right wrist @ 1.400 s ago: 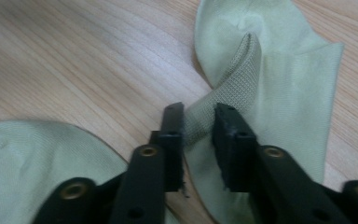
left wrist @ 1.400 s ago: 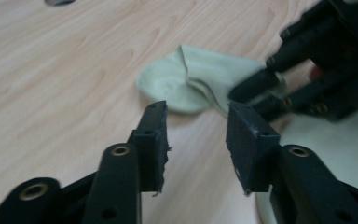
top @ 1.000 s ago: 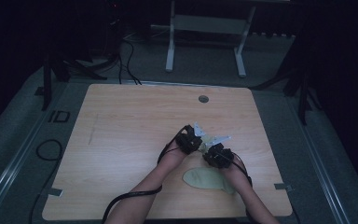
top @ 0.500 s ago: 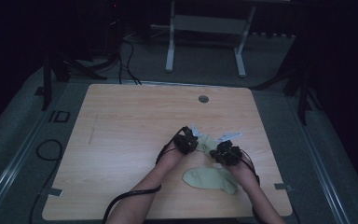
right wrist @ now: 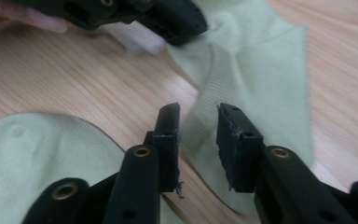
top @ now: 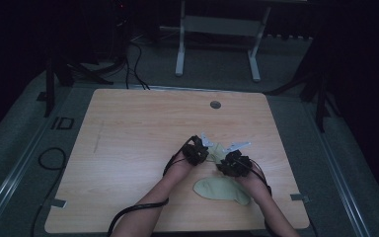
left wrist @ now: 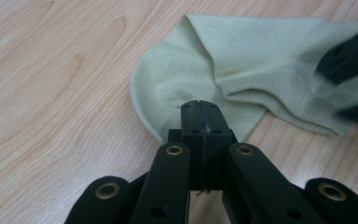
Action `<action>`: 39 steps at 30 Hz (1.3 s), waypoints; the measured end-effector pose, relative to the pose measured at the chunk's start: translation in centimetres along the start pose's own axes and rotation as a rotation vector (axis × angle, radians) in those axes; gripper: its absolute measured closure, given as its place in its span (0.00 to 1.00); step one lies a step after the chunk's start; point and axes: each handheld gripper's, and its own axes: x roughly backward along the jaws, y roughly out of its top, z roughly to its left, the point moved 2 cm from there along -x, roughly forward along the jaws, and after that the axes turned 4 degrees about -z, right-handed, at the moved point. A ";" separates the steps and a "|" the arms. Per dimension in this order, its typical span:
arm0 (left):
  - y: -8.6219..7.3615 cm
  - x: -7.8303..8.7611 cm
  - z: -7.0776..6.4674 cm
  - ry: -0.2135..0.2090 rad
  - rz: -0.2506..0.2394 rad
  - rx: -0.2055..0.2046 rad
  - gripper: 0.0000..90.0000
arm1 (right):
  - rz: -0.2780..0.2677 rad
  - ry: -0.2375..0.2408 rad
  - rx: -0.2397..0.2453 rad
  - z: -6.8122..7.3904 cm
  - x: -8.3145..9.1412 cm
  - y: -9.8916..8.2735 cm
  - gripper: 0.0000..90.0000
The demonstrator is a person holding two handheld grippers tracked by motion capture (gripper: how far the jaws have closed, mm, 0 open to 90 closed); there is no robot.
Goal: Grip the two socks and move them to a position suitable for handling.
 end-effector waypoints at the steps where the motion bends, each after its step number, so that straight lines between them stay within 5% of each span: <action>1: 0.0 0.0 0.0 -0.002 0.001 0.001 0.99 | 0.006 0.005 0.004 0.1 -0.2 0.0 0.74; 6: 0.0 0.0 0.0 -0.001 0.000 -0.002 0.99 | 0.043 -0.037 0.044 0.4 -0.8 0.0 0.87; 12: -0.2 0.1 0.1 -0.008 -0.006 0.002 0.99 | 0.021 -0.028 -0.023 -0.2 -0.2 0.5 0.95; 20: -0.2 0.2 0.1 -0.012 -0.005 -0.005 0.99 | -0.076 -0.070 -0.094 -3.4 3.6 2.0 0.95; 26: -0.4 0.4 0.1 -0.013 -0.004 -0.028 0.99 | -0.079 -0.136 -0.149 -6.4 5.1 1.6 0.95; 39: -0.6 0.6 -0.1 -0.011 -0.004 -0.031 0.99 | 0.002 -0.189 -0.242 -9.3 3.6 -1.7 0.92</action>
